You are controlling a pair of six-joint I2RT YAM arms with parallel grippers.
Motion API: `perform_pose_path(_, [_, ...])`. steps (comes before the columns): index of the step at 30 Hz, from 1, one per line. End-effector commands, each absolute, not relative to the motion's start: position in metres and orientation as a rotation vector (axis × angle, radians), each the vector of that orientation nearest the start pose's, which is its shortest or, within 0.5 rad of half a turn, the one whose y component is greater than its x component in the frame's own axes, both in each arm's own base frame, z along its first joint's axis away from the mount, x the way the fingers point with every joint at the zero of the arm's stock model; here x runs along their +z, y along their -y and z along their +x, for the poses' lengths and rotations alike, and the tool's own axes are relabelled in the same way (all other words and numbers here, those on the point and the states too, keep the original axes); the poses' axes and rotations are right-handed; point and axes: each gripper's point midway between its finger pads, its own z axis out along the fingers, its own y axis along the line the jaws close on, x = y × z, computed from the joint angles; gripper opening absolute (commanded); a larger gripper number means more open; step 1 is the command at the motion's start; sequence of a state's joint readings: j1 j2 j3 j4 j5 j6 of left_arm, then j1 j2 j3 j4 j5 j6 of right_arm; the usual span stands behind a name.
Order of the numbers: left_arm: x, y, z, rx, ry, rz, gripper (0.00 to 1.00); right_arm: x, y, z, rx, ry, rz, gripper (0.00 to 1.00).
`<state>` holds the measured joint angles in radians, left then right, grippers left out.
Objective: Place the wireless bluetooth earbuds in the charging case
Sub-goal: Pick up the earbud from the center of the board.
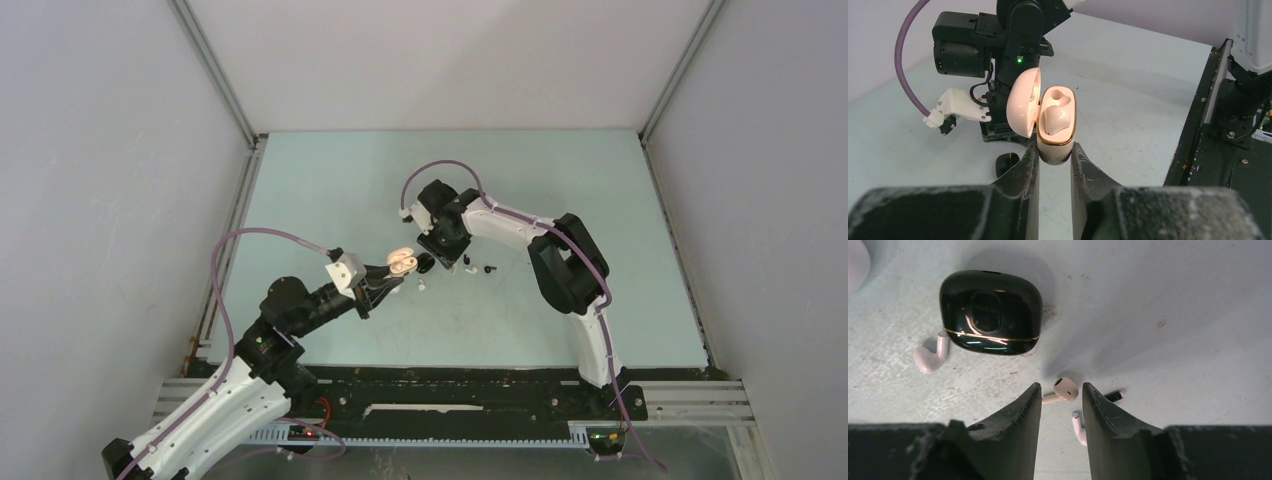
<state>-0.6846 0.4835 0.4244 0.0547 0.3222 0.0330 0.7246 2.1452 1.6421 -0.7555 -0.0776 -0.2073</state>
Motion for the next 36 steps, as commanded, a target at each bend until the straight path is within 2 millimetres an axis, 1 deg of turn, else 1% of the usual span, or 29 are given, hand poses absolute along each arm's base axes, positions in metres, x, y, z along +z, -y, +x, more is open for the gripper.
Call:
perform_pose_path(1, [0.260, 0.218, 0.176, -0.778, -1.358, 0.801, 0.00, 0.018, -0.300, 0.337, 0.166, -2.552, -1.267, 0.39])
perform_pose_path(9, [0.260, 0.219, 0.175, -0.781, -1.358, 0.804, 0.00, 0.010, -0.297, 0.333, 0.148, -2.575, -1.281, 0.39])
perform_pose_path(12, [0.260, 0.219, 0.175, -0.781, -1.358, 0.805, 0.00, 0.008, -0.297, 0.332, 0.153, -2.581, -1.286, 0.37])
perform_pose_path(15, [0.260, 0.219, 0.175, -0.781, -1.359, 0.805, 0.00, 0.007, -0.299, 0.330, 0.160, -2.584, -1.293, 0.32])
perform_pose_path(19, [0.260, 0.219, 0.175, -0.782, -1.359, 0.806, 0.00, 0.007, -0.299, 0.329, 0.156, -2.583, -1.296, 0.32])
perform_pose_path(23, [0.259, 0.219, 0.175, -0.782, -1.361, 0.806, 0.00, 0.009, -0.299, 0.330, 0.149, -2.575, -1.301, 0.21])
perform_pose_path(25, [0.259, 0.219, 0.175, -0.781, -1.362, 0.805, 0.00, 0.014, -0.297, 0.333, 0.136, -2.555, -1.295, 0.17])
perform_pose_path(26, [0.259, 0.219, 0.175, -0.781, -1.362, 0.805, 0.00, 0.018, -0.296, 0.334, 0.131, -2.542, -1.288, 0.15])
perform_pose_path(29, [0.259, 0.219, 0.175, -0.783, -1.363, 0.805, 0.00, 0.044, -0.294, 0.340, 0.132, -2.488, -1.264, 0.11])
perform_pose_path(33, [0.259, 0.220, 0.176, -0.784, -1.364, 0.806, 0.00, 0.086, -0.285, 0.348, 0.104, -2.379, -1.231, 0.09])
perform_pose_path(36, [0.258, 0.220, 0.176, -0.786, -1.367, 0.803, 0.00, 0.113, -0.274, 0.352, 0.100, -2.317, -1.205, 0.08])
